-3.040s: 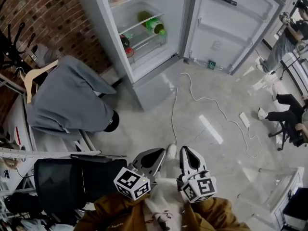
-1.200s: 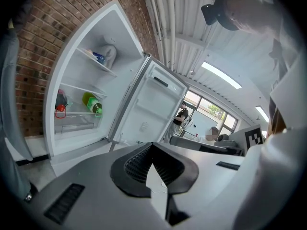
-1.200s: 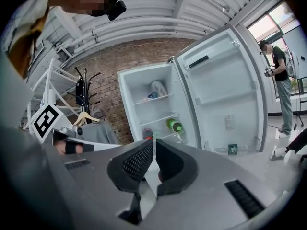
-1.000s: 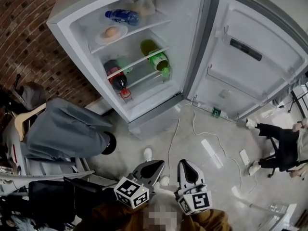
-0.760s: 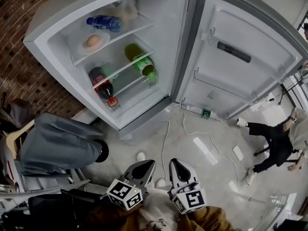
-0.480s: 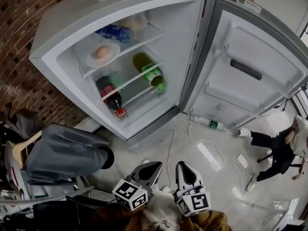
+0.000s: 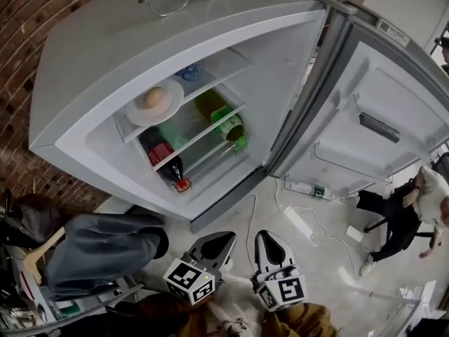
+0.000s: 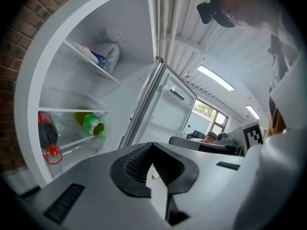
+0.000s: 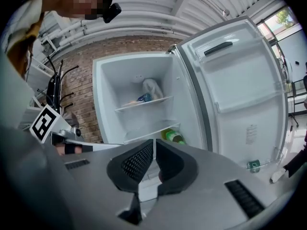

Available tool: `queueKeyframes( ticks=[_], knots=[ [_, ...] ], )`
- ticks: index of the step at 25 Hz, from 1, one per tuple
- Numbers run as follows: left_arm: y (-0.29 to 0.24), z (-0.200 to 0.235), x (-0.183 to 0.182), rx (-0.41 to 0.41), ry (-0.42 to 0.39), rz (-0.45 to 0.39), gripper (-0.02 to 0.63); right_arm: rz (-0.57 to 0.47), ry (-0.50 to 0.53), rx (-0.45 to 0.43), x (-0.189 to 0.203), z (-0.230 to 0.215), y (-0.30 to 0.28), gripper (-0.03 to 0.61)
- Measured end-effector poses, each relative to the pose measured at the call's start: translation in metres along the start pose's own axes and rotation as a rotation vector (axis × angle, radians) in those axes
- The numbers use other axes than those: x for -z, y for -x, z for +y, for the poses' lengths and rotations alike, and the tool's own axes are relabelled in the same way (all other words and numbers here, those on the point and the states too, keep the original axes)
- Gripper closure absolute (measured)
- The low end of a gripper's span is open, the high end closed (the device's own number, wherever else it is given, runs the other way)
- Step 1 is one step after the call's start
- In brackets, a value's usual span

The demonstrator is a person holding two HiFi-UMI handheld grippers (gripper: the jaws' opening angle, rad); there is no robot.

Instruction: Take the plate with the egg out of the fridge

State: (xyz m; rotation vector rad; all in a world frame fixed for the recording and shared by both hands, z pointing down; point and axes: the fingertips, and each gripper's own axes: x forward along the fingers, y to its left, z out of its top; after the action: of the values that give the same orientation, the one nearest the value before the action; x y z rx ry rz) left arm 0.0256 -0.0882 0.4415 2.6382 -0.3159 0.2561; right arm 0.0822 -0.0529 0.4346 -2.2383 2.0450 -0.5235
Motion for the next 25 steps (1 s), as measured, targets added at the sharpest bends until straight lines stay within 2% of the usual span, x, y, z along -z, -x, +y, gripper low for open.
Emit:
queueKeyframes(
  ticks=[6,12,15,25],
  knots=[
    [-0.010,0.018,-0.010,0.037,-0.008,0.014,0.606,-0.008,0.004,0.028,-0.007,0.003,-0.023,0.574],
    [-0.020,0.019,-0.013,0.017,-0.010,0.013,0.606,-0.015,0.004,0.007,-0.015,-0.010,-0.030,0.574],
    [-0.024,0.012,-0.006,0.015,0.011,0.029,0.606,0.014,-0.016,0.002,-0.009,-0.016,-0.025,0.574],
    [-0.043,0.014,-0.013,-0.042,0.029,-0.004,0.606,0.025,0.004,-0.094,-0.019,-0.030,-0.039,0.574]
  ],
)
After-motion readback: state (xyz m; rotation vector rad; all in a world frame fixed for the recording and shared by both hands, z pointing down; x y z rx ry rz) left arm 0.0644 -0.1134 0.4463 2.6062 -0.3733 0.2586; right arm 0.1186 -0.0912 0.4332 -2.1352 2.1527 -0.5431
